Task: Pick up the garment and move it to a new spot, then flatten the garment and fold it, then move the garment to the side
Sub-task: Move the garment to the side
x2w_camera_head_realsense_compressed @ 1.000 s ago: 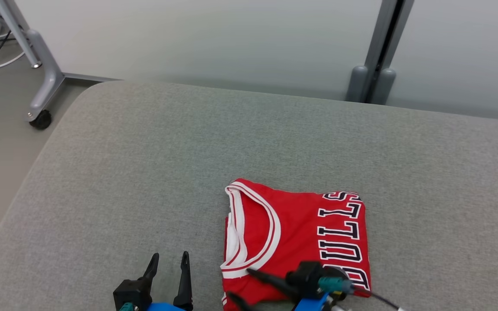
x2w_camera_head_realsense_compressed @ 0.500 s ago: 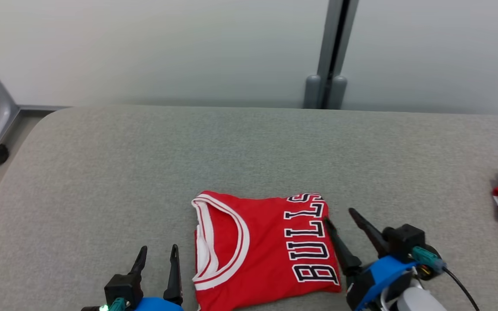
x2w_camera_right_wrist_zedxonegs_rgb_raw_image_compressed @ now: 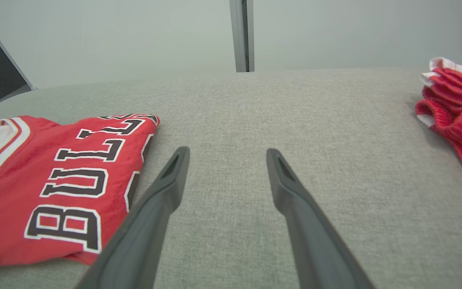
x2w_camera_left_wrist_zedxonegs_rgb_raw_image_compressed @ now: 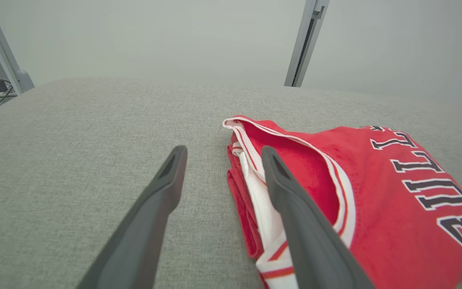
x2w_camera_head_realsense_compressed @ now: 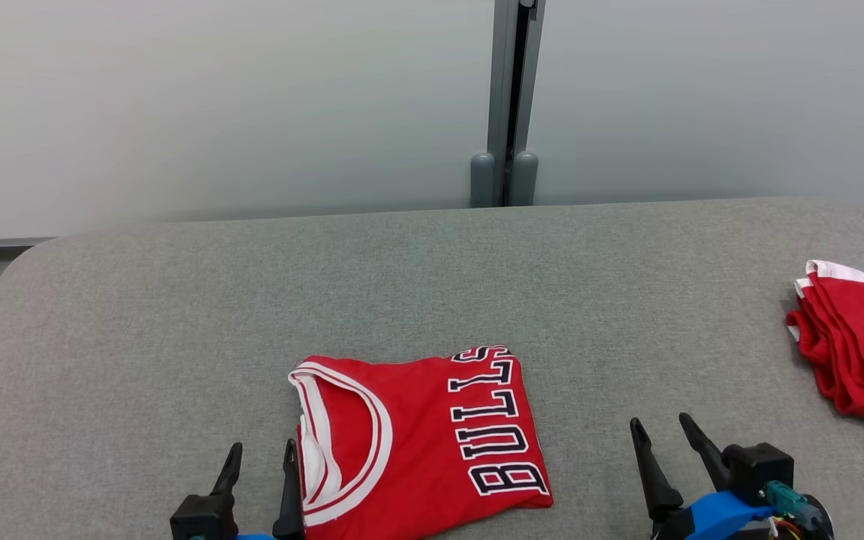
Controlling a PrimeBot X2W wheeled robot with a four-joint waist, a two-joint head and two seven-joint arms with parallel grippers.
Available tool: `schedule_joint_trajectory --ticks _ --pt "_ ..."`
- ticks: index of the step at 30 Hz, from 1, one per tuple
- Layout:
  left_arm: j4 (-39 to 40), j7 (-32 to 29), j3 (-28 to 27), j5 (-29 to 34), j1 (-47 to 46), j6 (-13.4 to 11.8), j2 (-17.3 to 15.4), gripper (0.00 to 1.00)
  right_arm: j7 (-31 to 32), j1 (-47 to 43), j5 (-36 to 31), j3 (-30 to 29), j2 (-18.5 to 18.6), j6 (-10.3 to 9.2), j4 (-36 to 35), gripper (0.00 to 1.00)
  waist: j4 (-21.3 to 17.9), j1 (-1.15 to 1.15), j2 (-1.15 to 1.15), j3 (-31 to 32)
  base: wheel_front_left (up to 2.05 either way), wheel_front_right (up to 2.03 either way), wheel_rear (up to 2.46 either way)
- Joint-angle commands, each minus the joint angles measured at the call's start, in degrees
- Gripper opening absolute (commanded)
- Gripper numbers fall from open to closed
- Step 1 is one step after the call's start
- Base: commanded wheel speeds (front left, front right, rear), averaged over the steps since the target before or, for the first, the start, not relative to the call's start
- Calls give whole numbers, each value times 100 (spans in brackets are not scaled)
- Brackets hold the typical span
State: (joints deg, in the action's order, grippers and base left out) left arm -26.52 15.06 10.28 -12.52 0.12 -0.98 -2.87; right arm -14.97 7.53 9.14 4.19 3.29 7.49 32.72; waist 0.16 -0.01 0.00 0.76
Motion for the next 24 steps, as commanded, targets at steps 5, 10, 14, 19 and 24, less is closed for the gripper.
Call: schedule_joint_trajectory --ticks 5,10,14,19,24 --pt "158 11 13 28 189 -44 -6 100 -25 -162 -88 -14 -36 0 30 100 -63 1 0 63 0 0 0" --pt "227 12 74 -35 226 -74 -4 100 -25 -126 45 106 -34 0 47 100 -53 1 0 54 0 0 0" --pt "228 12 147 -50 149 -52 -6 100 -25 -32 171 270 -35 0 37 100 42 1 0 -12 0 0 0" --pt "118 12 296 -159 -9 -55 -3 100 -26 329 669 947 -32 0 246 100 259 1 0 -206 0 0 0" --pt "109 11 502 -258 -175 -87 -6 100 -25 847 946 1292 -27 0 654 100 575 1 0 -512 0 0 0"
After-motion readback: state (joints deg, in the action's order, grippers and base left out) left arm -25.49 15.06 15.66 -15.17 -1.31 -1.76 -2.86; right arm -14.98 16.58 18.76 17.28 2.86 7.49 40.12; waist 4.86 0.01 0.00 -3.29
